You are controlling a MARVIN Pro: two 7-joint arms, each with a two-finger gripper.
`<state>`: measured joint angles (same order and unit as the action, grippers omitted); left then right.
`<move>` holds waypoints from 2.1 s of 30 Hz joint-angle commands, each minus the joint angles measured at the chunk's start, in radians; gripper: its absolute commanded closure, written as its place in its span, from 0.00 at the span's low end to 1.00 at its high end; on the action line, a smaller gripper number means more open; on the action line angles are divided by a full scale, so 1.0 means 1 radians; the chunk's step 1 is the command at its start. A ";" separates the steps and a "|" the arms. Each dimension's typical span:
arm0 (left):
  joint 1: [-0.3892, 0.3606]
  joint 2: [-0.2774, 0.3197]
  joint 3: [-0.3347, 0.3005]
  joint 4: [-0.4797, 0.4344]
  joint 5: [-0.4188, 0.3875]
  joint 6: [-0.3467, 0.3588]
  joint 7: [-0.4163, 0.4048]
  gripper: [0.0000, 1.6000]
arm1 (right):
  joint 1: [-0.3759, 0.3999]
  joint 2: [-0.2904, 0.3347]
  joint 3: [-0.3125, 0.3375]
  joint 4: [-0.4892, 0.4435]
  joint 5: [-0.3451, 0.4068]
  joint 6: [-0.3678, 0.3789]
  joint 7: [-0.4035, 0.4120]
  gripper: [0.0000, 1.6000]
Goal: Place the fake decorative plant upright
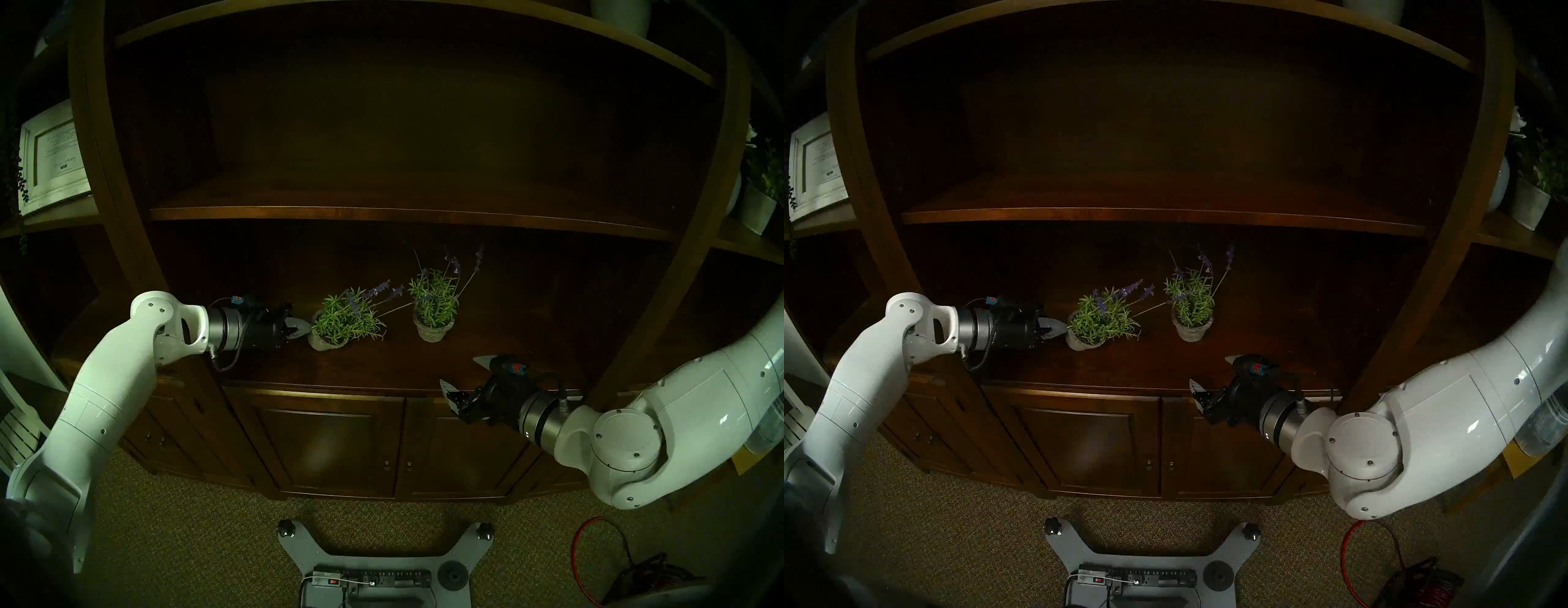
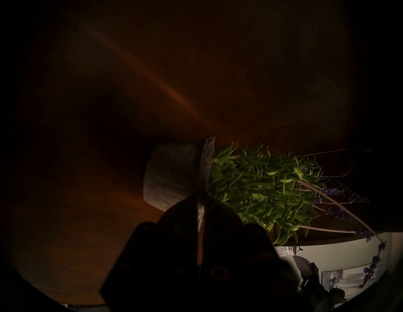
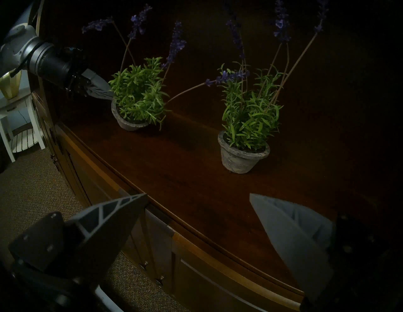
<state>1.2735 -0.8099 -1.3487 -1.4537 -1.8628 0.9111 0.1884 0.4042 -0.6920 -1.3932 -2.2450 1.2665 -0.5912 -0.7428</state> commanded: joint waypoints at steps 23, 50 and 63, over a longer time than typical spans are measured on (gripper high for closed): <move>0.054 0.019 -0.049 -0.034 -0.047 -0.044 0.037 1.00 | 0.014 -0.002 0.015 0.001 -0.010 -0.009 0.002 0.00; 0.056 0.008 -0.052 -0.054 -0.082 -0.076 0.151 1.00 | 0.014 -0.002 0.015 0.001 -0.010 -0.009 0.002 0.00; 0.048 0.007 -0.062 -0.060 -0.097 -0.072 0.171 0.62 | 0.014 -0.002 0.015 0.001 -0.010 -0.008 0.002 0.00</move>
<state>1.3430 -0.8061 -1.3947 -1.4975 -1.9459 0.8370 0.3621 0.4042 -0.6920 -1.3931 -2.2450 1.2662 -0.5913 -0.7429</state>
